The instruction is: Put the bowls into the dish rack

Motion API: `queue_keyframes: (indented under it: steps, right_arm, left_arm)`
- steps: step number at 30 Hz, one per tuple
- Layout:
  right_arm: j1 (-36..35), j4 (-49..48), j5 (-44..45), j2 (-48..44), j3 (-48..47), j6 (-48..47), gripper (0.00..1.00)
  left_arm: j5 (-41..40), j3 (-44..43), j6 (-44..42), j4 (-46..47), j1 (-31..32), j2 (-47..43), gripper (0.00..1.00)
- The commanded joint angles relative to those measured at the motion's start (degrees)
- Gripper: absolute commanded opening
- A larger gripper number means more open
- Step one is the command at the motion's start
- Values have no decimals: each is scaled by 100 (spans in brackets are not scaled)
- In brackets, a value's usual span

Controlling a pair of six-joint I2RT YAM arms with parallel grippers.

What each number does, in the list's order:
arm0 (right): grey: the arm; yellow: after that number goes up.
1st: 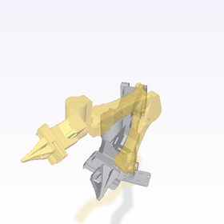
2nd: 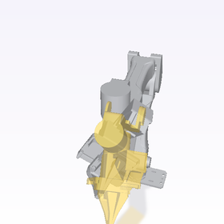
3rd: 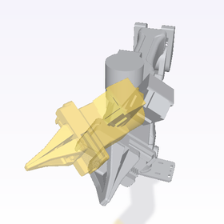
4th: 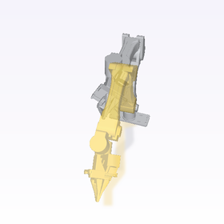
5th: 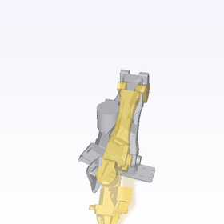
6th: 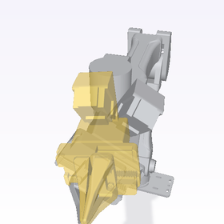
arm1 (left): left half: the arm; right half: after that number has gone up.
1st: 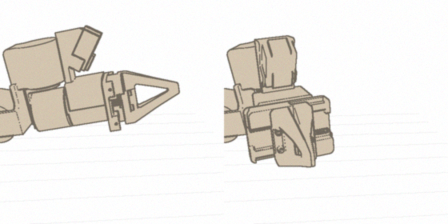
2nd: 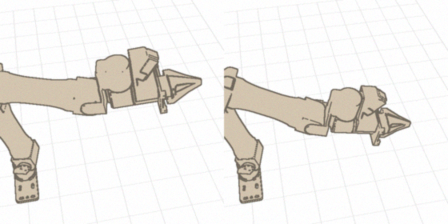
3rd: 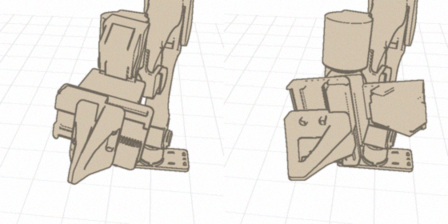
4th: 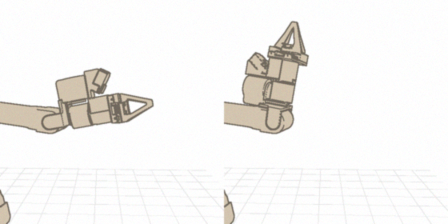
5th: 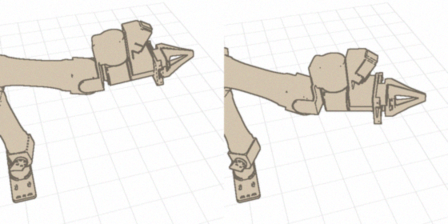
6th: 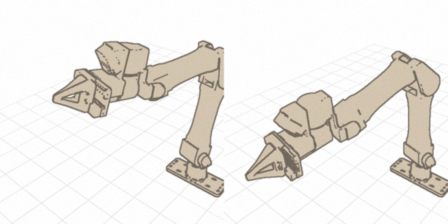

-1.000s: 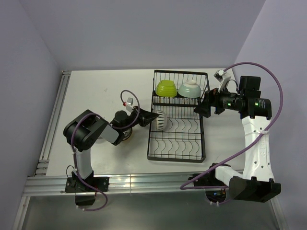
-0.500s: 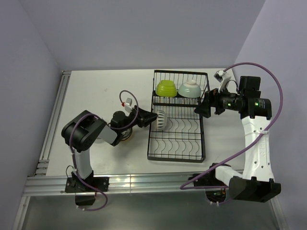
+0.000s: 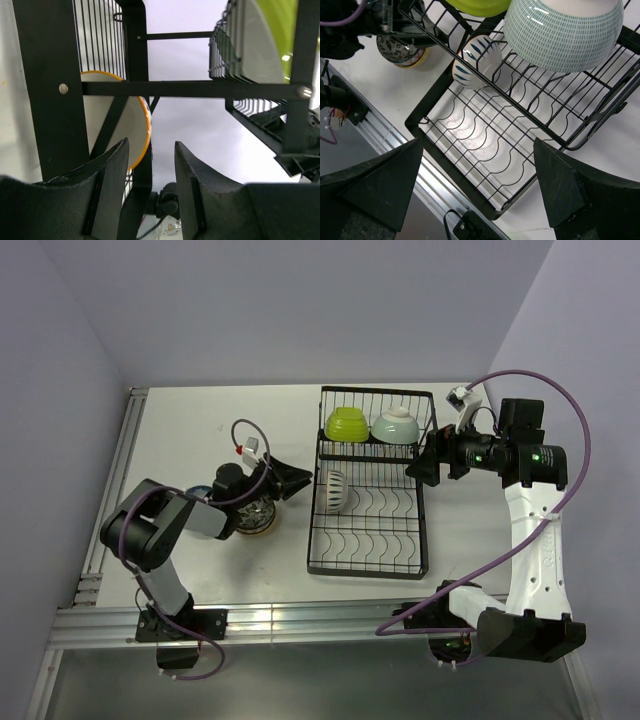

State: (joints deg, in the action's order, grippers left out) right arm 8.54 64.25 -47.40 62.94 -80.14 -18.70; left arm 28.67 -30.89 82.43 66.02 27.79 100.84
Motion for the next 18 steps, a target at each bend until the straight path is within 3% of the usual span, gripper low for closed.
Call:
queue_keyframes:
  steps: [1,6,10,11,14,18]
  right_arm:
    - [43,18,20,-62,-265,-73,98]
    - [43,-9,2,-89,-239,-64,99]
    - [43,44,2,-80,-248,-134,99]
    - [43,53,11,-89,-257,-151,99]
    - [43,61,37,-115,-248,-169,99]
    - [43,35,-15,-150,-187,-160,99]
  left_arm:
    - [481,145,-464,-456,-221,-677,47]
    - [938,216,-886,-888,-704,-1310,47]
    - [1394,5,-1884,-1888,-1134,-1890,47]
    - [1492,-152,-2219,-2987,-1344,-1988,47]
    - [2001,-855,-3521,-4994,-1932,-2182,44]
    - [2661,-1548,-4128,-6280,-3172,-2331,45]
